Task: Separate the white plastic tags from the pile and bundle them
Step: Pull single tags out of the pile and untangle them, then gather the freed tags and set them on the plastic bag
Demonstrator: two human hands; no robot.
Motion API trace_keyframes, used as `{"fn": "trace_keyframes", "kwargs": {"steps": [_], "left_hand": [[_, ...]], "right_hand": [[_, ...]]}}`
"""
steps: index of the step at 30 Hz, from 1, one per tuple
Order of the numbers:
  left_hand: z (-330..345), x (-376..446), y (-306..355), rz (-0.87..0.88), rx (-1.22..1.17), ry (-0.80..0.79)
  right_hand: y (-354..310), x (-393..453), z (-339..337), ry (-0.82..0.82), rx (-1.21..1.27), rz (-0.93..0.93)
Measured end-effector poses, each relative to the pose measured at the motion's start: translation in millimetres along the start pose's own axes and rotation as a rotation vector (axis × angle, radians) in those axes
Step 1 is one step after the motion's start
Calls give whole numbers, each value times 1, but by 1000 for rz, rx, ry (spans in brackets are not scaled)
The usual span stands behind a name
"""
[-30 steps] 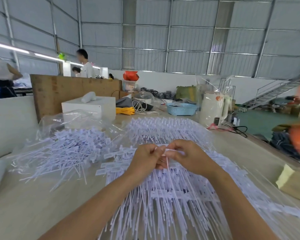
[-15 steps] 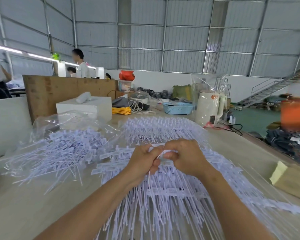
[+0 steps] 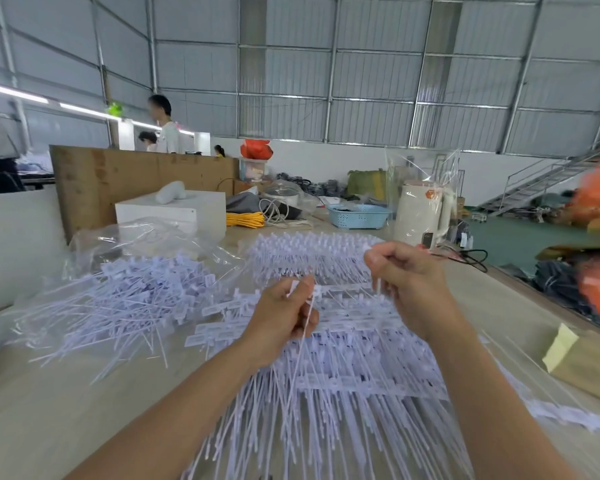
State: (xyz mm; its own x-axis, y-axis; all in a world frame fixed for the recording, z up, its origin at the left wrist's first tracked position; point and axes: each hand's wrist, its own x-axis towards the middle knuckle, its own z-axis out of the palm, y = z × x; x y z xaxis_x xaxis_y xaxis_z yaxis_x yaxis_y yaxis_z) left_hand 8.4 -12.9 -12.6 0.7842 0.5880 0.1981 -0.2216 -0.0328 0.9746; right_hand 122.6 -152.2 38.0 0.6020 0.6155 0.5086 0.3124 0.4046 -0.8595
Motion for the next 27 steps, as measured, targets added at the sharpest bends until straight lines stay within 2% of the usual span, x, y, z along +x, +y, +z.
{"fn": "trace_keyframes", "kwargs": {"steps": [3, 5, 10, 14, 16, 20, 23, 27], "left_hand": [[7, -2, -2, 27, 29, -23], [9, -3, -2, 37, 18, -10], [8, 1, 0, -41, -165, 40], [7, -1, -4, 112, 101, 54], [7, -1, -5, 162, 127, 81], [6, -1, -3, 186, 196, 102], [6, -1, 0, 150, 225, 50], [5, -3, 7, 74, 192, -2]], "right_hand": [[11, -8, 23, -219, -208, 28], [20, -11, 32, -296, -268, 52], [26, -8, 30, -193, -346, 59], [31, -7, 33, -143, -343, 51], [33, -6, 32, -121, -404, 66], [36, -8, 27, -272, -524, 76], [38, -9, 29, -307, -595, -33], [43, -6, 28, -260, -807, -246]]}}
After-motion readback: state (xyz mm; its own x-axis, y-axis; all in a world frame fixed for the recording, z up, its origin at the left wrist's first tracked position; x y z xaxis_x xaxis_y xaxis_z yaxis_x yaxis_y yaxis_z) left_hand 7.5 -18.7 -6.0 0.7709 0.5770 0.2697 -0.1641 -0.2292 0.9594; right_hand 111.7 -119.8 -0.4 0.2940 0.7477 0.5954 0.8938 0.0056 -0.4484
